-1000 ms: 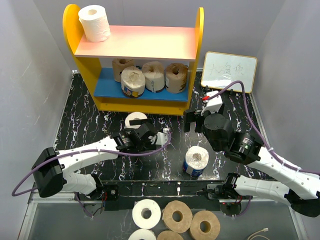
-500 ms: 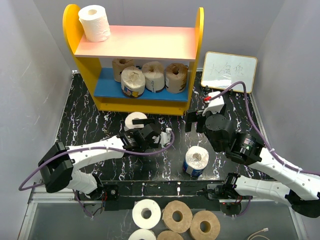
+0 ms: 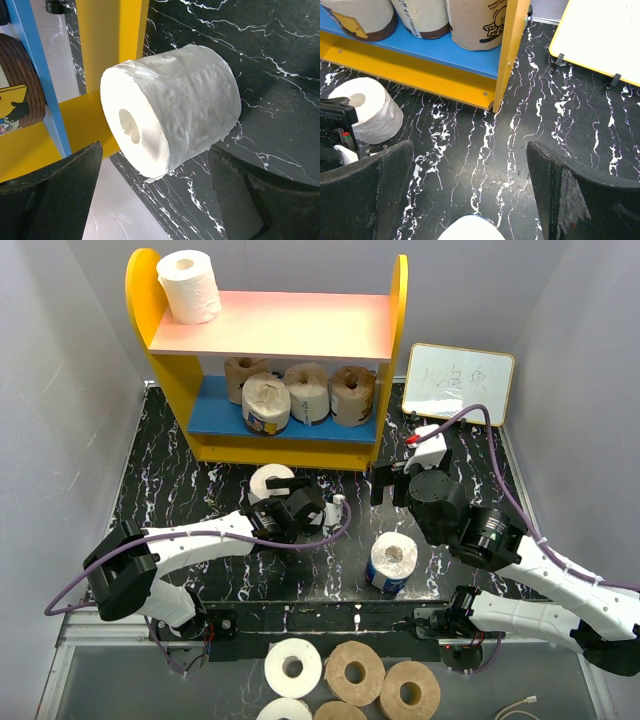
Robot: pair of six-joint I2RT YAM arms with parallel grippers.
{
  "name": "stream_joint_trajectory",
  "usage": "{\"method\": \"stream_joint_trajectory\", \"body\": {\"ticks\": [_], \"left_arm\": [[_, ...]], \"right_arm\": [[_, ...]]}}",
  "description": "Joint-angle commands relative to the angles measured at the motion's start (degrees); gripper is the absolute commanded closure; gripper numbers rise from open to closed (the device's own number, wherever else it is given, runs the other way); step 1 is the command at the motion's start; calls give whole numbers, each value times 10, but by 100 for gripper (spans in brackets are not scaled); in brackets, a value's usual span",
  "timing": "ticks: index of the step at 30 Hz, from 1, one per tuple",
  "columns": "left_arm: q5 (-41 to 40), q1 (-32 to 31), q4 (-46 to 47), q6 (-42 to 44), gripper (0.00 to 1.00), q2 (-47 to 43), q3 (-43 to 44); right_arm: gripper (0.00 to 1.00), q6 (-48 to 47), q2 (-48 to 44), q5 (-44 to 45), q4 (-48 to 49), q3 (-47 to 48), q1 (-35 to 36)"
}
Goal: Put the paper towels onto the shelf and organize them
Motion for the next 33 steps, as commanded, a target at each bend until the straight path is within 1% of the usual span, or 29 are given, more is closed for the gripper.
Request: {"method": "stream_joint_trajectory", "body": {"ticks": [1, 11, 22, 24, 28, 30, 33], "left_arm": [[-41, -3, 15, 6, 17, -7, -3], [-44, -2, -13, -17, 28, 11, -11], [-37, 9, -8, -16, 28, 28, -13], [-33, 11, -12, -15, 29, 30, -12], [-28, 14, -15, -17, 35, 35, -8], [-27, 16, -13, -17, 38, 37, -8], [-23, 20, -13, -15, 43, 39, -4]], "right_arm": [[5, -4, -5, 12, 35, -4, 1], [5, -5, -7, 11, 38, -3, 0], [7, -7, -9, -2, 41, -9, 0], [7, -8, -9, -2, 42, -9, 0], [12, -11, -8, -3, 46, -11, 0], [16, -15, -7, -8, 47, -11, 0], [17, -18, -7, -7, 48, -10, 1]]}}
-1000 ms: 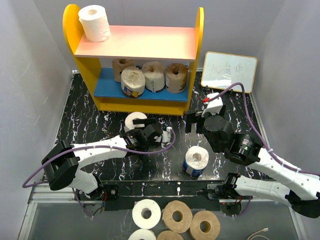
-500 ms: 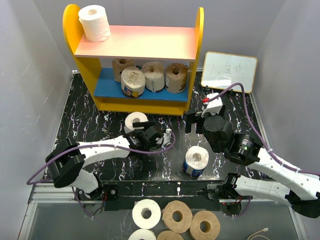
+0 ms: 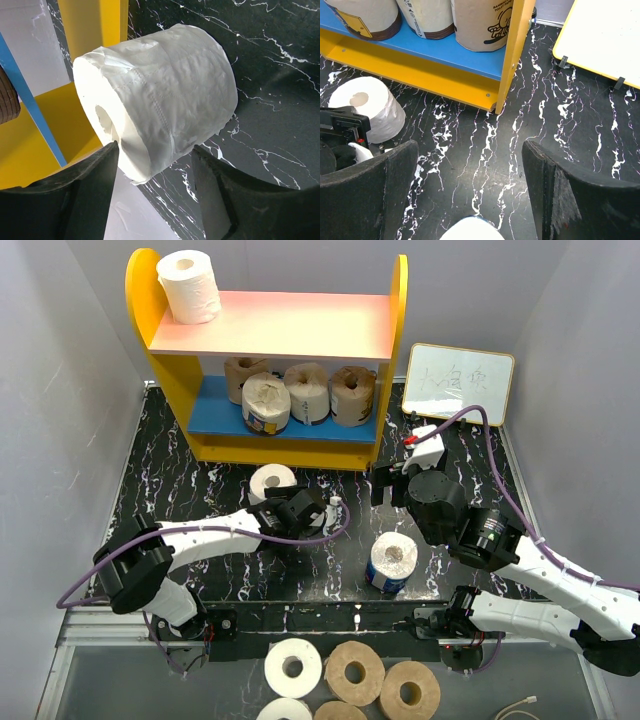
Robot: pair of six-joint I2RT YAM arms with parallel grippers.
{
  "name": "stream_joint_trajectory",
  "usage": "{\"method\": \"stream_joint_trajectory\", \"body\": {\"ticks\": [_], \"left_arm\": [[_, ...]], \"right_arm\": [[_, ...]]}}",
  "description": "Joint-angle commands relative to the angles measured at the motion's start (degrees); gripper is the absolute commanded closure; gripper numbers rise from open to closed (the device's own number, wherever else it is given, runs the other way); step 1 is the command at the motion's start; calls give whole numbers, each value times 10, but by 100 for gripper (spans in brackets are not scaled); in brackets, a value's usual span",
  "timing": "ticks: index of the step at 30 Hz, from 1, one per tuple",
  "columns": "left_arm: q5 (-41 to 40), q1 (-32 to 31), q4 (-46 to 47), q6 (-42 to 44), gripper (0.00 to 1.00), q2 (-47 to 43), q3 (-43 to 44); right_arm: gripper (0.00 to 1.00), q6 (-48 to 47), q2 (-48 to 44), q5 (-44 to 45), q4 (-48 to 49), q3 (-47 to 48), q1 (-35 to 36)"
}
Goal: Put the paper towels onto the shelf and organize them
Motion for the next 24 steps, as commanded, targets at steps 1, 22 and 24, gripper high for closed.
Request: {"method": "stream_joint_trajectory", "body": {"ticks": [1, 22, 24], "left_arm": [[2, 8, -13, -5, 45, 3, 8], [5, 17, -53, 11, 100, 14, 41], [10, 17, -65, 10, 100, 11, 44]], "right_arm": [[18, -8, -7, 3, 34, -2, 0], [16, -4, -19, 12, 35, -12, 1], [16, -4, -19, 13, 35, -12, 1]]}}
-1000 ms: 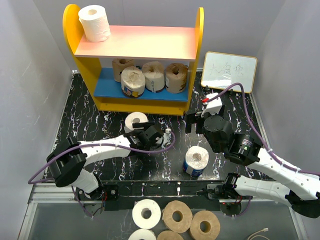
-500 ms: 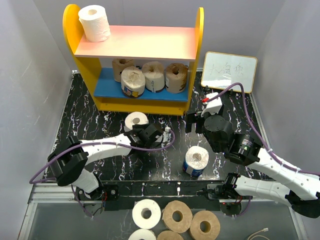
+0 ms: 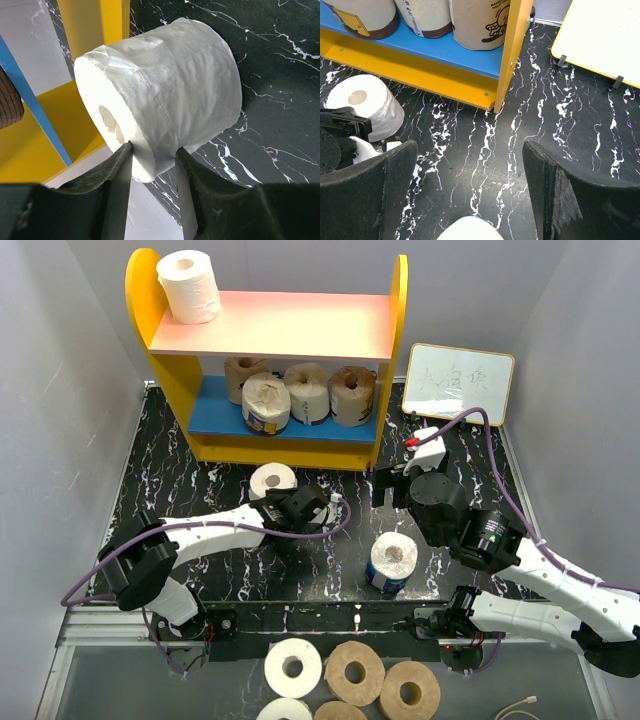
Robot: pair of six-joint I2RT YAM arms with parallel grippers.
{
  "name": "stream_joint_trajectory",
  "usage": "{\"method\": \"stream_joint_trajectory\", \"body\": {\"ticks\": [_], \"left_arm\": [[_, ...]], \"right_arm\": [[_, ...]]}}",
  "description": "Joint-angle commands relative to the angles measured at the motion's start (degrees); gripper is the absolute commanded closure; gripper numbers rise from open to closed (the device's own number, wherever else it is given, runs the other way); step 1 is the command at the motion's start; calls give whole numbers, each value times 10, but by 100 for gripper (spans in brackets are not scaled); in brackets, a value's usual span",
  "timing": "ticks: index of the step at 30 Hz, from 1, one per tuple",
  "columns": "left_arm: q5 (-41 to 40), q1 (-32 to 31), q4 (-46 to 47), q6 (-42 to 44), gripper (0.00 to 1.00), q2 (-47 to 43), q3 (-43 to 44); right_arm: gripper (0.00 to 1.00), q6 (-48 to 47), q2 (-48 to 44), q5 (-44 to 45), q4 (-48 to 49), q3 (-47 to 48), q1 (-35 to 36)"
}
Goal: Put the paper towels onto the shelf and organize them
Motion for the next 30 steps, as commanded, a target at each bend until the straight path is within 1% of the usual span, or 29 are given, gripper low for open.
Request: {"method": "stream_joint_trajectory", "body": {"ticks": [1, 5, 8, 16, 21, 24, 25, 26, 27, 28, 30], "left_arm": [[12, 3, -39, 3, 100, -8, 15], [18, 3, -48, -1, 100, -15, 11], [17, 3, -46, 15, 100, -41, 17], [14, 4, -67, 74, 100, -121, 65], [11, 3, -89, 94, 100, -147, 94], [15, 3, -107, 86, 100, -146, 101], [19, 3, -111, 82, 98, -146, 98], [26, 3, -118, 76, 76, -144, 95], [28, 3, -118, 70, 66, -139, 91], [28, 3, -118, 65, 58, -134, 87], [35, 3, -131, 46, 52, -118, 88]], "right_arm": [[16, -3, -12, 11, 32, -1, 1], [16, 0, -13, 10, 34, -5, 0], [16, 0, -13, 10, 34, -6, 1], [16, -6, -5, 15, 33, 10, 0], [16, -6, -1, 14, 34, 17, 0], [16, -6, 4, 11, 34, 18, 0], [15, -5, 5, 10, 34, 19, 0], [14, -6, 6, 10, 34, 19, 0], [13, -5, 6, 11, 34, 18, 0], [12, -4, 7, 12, 34, 18, 0], [10, -3, 6, 12, 34, 18, 0]]}}
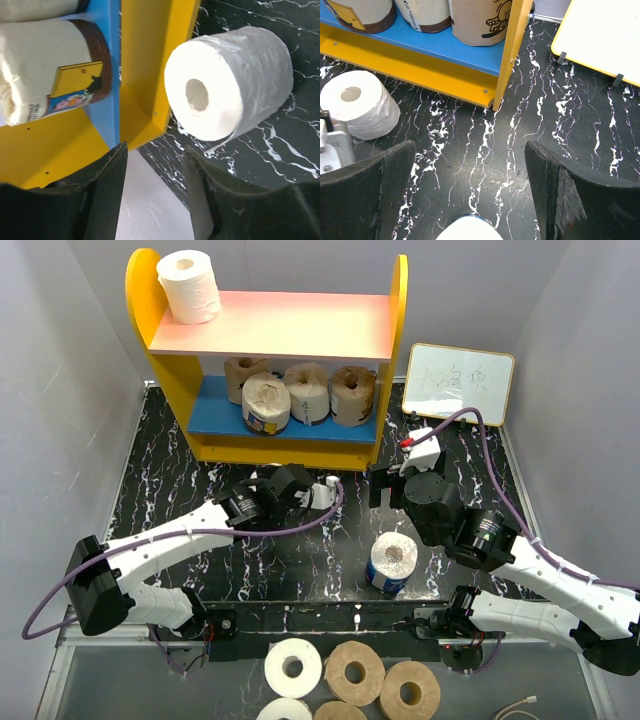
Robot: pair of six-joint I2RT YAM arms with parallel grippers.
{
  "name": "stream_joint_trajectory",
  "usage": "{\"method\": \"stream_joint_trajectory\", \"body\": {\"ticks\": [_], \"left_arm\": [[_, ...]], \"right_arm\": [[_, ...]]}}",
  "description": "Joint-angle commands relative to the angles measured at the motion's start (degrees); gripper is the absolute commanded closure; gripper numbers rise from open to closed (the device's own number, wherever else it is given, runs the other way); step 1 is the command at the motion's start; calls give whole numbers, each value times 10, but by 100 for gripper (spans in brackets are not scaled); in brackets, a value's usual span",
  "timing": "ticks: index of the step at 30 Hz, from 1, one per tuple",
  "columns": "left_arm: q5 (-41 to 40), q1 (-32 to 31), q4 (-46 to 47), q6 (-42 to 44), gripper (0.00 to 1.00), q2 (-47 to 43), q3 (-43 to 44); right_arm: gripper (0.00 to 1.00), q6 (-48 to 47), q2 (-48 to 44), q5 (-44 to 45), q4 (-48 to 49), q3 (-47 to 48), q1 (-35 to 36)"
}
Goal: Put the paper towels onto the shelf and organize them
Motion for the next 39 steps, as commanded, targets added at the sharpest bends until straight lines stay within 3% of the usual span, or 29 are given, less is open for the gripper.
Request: {"method": "stream_joint_trajectory", "body": {"ticks": [1, 8, 14, 31, 39], "left_arm": [[14, 2, -46, -36, 52, 19, 2], [77, 4, -101, -71, 47, 43, 40], [118, 35, -106, -80, 49, 82, 37], [151, 76, -88, -80, 51, 127, 32], [154, 76, -90, -72, 45, 128, 29]], "right_arm": [[10, -2, -4, 11, 32, 22, 0], [8, -3, -9, 15, 29, 24, 0], [8, -6, -5, 15, 28, 26, 1], [7, -19, 11, 18, 29, 34, 0], [7, -23, 15, 20, 30, 33, 1]]}}
